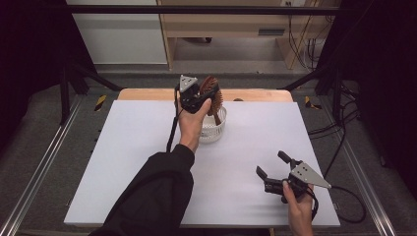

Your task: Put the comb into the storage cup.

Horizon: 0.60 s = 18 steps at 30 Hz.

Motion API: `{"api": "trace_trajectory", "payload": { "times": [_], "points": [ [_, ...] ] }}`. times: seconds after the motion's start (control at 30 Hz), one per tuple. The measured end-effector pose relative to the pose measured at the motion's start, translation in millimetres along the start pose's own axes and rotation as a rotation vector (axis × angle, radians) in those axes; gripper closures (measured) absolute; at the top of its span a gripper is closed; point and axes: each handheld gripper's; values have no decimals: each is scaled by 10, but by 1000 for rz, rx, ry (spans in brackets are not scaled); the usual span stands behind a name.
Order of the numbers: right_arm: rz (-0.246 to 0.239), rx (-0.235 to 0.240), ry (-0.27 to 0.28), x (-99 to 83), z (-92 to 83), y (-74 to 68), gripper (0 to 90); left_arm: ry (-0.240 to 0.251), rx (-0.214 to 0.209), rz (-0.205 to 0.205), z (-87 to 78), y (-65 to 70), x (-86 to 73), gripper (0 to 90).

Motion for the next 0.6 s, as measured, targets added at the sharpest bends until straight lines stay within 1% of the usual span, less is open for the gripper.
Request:
{"api": "trace_trajectory", "payload": {
  "times": [0.43, 0.6],
  "points": [
    [5, 0, 1, -3, 2, 1, 30, -3, -4, 11, 6, 0, -36, 494],
    [6, 4, -2, -4, 3, 0, 29, -12, -9, 31, -22, -13, -33, 490]
  ]
}}
Point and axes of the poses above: each handheld gripper's, and its own axes: z roughly forward along the jaws, x roughly out of its top, y roughly to its right, and after that the axes turned 9 degrees about -z, right-handed
